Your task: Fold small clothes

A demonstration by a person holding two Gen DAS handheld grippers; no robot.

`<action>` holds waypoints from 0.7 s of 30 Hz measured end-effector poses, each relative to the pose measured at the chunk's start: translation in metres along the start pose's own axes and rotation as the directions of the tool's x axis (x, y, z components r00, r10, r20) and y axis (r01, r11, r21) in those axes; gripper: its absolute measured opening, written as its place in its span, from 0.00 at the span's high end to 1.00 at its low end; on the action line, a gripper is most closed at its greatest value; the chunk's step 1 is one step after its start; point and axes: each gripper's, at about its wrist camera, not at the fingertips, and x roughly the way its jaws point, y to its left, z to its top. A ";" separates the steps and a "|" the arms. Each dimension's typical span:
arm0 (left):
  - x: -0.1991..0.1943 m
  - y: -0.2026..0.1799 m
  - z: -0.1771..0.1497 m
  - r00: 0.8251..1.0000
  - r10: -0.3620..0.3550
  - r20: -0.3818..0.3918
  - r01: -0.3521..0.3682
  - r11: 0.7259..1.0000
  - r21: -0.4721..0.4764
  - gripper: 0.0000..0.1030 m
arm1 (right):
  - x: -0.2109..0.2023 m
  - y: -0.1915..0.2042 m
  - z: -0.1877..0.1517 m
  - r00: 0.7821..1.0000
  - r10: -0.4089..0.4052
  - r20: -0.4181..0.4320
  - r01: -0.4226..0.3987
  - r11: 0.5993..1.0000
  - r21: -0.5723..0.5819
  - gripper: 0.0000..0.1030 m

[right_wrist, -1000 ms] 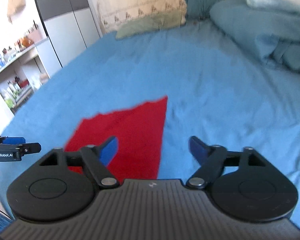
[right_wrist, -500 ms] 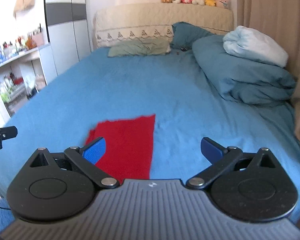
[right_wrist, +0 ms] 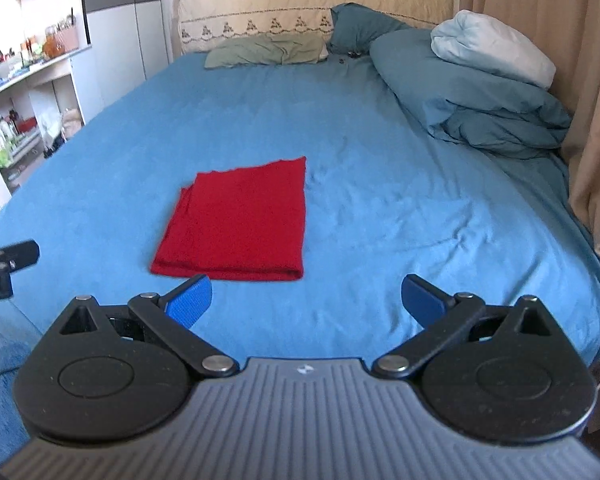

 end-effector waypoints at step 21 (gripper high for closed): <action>-0.004 -0.001 -0.004 0.999 -0.030 0.018 0.030 1.000 0.009 0.00 | 0.001 -0.004 -0.003 1.000 -0.012 -0.007 0.012 1.000 0.006 0.00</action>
